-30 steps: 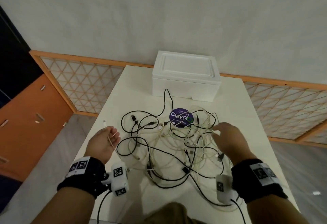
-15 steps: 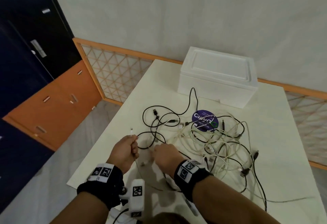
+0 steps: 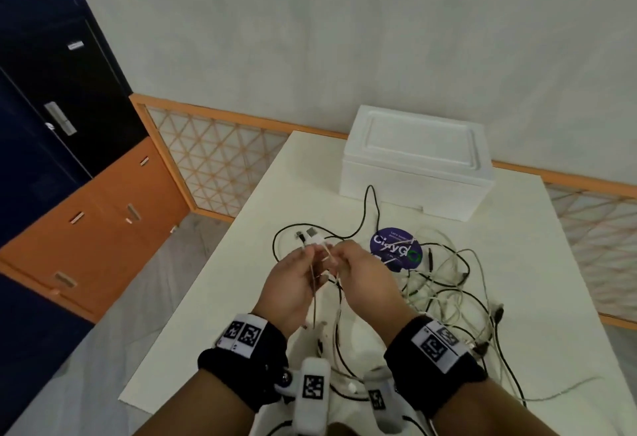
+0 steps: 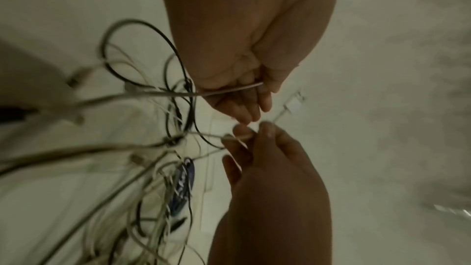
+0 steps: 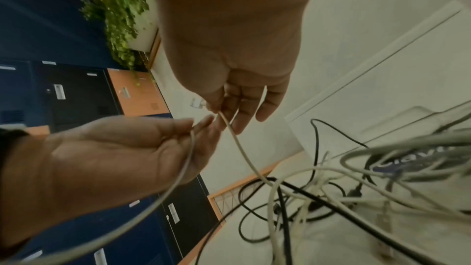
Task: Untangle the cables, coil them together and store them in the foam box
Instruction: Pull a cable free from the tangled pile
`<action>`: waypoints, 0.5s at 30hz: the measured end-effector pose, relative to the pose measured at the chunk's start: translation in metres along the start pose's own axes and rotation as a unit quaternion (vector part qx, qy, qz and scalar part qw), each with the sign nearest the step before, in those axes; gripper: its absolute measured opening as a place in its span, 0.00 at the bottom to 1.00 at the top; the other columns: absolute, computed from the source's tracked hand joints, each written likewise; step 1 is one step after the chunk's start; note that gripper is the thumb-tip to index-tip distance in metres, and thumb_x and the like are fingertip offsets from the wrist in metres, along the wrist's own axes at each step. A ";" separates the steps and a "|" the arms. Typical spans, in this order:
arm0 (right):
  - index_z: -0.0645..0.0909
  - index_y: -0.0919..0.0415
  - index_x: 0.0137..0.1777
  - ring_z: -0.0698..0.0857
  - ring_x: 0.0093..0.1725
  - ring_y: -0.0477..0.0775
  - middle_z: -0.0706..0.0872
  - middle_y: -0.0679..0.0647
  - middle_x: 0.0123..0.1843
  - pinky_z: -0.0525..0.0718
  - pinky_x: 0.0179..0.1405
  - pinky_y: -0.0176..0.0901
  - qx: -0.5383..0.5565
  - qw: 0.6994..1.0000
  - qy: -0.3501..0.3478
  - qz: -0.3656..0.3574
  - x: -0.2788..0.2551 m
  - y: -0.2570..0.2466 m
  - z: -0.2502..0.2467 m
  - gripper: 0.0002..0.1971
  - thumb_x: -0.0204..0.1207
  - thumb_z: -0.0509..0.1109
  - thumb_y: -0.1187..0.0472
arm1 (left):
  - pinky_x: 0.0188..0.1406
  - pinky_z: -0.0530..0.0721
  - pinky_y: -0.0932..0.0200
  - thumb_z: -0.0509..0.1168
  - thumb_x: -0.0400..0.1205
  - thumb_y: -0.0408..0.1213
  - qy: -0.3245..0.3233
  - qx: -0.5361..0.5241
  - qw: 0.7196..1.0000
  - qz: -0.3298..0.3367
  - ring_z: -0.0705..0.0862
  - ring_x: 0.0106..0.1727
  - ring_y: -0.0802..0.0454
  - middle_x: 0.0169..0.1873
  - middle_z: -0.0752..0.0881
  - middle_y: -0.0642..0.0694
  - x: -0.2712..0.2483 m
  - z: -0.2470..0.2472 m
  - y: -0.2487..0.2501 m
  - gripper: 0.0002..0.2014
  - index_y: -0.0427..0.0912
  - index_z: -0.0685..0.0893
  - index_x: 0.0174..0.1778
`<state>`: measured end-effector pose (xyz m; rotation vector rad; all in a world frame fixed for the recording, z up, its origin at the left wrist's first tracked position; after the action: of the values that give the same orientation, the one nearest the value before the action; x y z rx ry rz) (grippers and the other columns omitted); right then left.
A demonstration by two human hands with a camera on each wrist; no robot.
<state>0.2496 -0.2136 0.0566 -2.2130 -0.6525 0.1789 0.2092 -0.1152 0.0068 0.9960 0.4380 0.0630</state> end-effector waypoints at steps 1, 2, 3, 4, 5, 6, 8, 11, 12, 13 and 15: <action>0.78 0.49 0.56 0.83 0.44 0.43 0.85 0.41 0.45 0.78 0.43 0.33 0.016 1.000 0.006 -0.003 -0.001 -0.002 -0.006 0.08 0.83 0.60 0.58 | 0.48 0.84 0.58 0.53 0.89 0.37 -0.029 0.009 1.000 0.008 0.87 0.49 0.47 0.50 0.89 0.39 0.002 0.017 0.000 0.16 0.32 0.83 0.59; 0.79 0.48 0.58 0.83 0.45 0.42 0.85 0.41 0.47 0.78 0.44 0.32 0.026 1.000 0.016 -0.004 -0.002 -0.002 -0.012 0.10 0.82 0.60 0.59 | 0.55 0.84 0.55 0.52 0.89 0.36 -0.053 0.021 0.998 0.016 0.87 0.54 0.45 0.53 0.89 0.38 0.002 0.031 0.000 0.16 0.32 0.82 0.61; 0.78 0.48 0.59 0.84 0.47 0.43 0.86 0.43 0.48 0.80 0.46 0.35 0.036 0.999 0.027 -0.004 -0.003 -0.002 -0.020 0.11 0.82 0.60 0.61 | 0.61 0.83 0.52 0.52 0.89 0.35 -0.066 0.046 0.996 0.028 0.87 0.58 0.44 0.55 0.89 0.38 0.003 0.042 0.000 0.16 0.35 0.83 0.62; 0.78 0.49 0.60 0.84 0.49 0.46 0.87 0.45 0.51 0.81 0.49 0.39 0.044 0.998 0.037 -0.003 -0.004 -0.002 -0.027 0.12 0.81 0.60 0.62 | 0.63 0.82 0.50 0.53 0.89 0.35 -0.069 0.081 0.993 0.047 0.86 0.60 0.43 0.56 0.89 0.39 0.002 0.051 0.003 0.15 0.37 0.84 0.61; 0.78 0.51 0.61 0.84 0.51 0.47 0.88 0.47 0.53 0.81 0.52 0.41 0.042 0.998 0.042 -0.010 -0.005 -0.003 -0.033 0.13 0.81 0.60 0.63 | 0.62 0.82 0.52 0.54 0.88 0.35 -0.065 0.115 0.989 0.071 0.85 0.61 0.42 0.55 0.89 0.39 0.001 0.057 0.007 0.14 0.39 0.85 0.59; 0.78 0.54 0.62 0.84 0.52 0.49 0.88 0.49 0.54 0.81 0.52 0.42 0.027 0.998 0.045 -0.023 -0.006 -0.004 -0.037 0.13 0.80 0.60 0.64 | 0.60 0.83 0.56 0.54 0.88 0.35 -0.058 0.139 0.984 0.098 0.85 0.61 0.41 0.54 0.90 0.40 -0.001 0.063 0.016 0.14 0.39 0.85 0.55; 0.80 0.59 0.55 0.83 0.46 0.55 0.87 0.54 0.48 0.81 0.46 0.48 -0.033 0.998 0.041 -0.045 -0.003 -0.003 -0.040 0.07 0.80 0.62 0.62 | 0.55 0.82 0.63 0.54 0.89 0.36 -0.047 0.155 0.976 0.146 0.87 0.60 0.45 0.50 0.91 0.45 -0.006 0.076 0.039 0.13 0.40 0.84 0.47; 0.81 0.60 0.46 0.84 0.47 0.58 0.87 0.57 0.45 0.79 0.44 0.45 -0.113 0.992 -0.049 0.008 0.001 0.024 -0.025 0.04 0.79 0.65 0.61 | 0.56 0.84 0.55 0.51 0.90 0.36 -0.089 0.110 0.961 0.236 0.89 0.43 0.48 0.33 0.88 0.49 -0.020 0.104 0.091 0.14 0.41 0.78 0.42; 0.81 0.59 0.45 0.85 0.48 0.57 0.88 0.56 0.46 0.77 0.44 0.41 -0.126 0.988 -0.082 0.034 0.000 0.037 -0.019 0.03 0.78 0.66 0.63 | 0.48 0.85 0.55 0.50 0.90 0.36 -0.111 0.071 0.958 0.257 0.85 0.33 0.51 0.26 0.82 0.51 -0.024 0.112 0.109 0.14 0.42 0.77 0.42; 0.82 0.58 0.45 0.85 0.49 0.56 0.88 0.55 0.47 0.75 0.43 0.39 -0.135 0.984 -0.103 0.053 -0.001 0.046 -0.018 0.04 0.77 0.66 0.64 | 0.37 0.83 0.59 0.50 0.90 0.37 -0.120 0.047 0.953 0.273 0.77 0.25 0.55 0.23 0.76 0.53 -0.025 0.115 0.126 0.15 0.43 0.77 0.41; 0.84 0.55 0.45 0.85 0.49 0.54 0.88 0.52 0.46 0.76 0.43 0.39 -0.144 0.983 -0.097 0.061 0.004 0.050 -0.029 0.05 0.75 0.67 0.64 | 0.25 0.70 0.64 0.52 0.88 0.38 -0.113 0.058 0.947 0.295 0.65 0.22 0.58 0.22 0.69 0.54 -0.019 0.112 0.149 0.14 0.45 0.79 0.39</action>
<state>0.2825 -0.2580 0.0394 -2.5388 -0.6829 0.3879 0.2572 -0.1275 0.1879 1.2097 -0.0797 0.4608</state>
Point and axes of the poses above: each hand's wrist, its own x-axis towards the middle knuckle, its own z-axis out of the palm, y = z × x, the point moved 10 cm from there along x, towards the middle knuckle
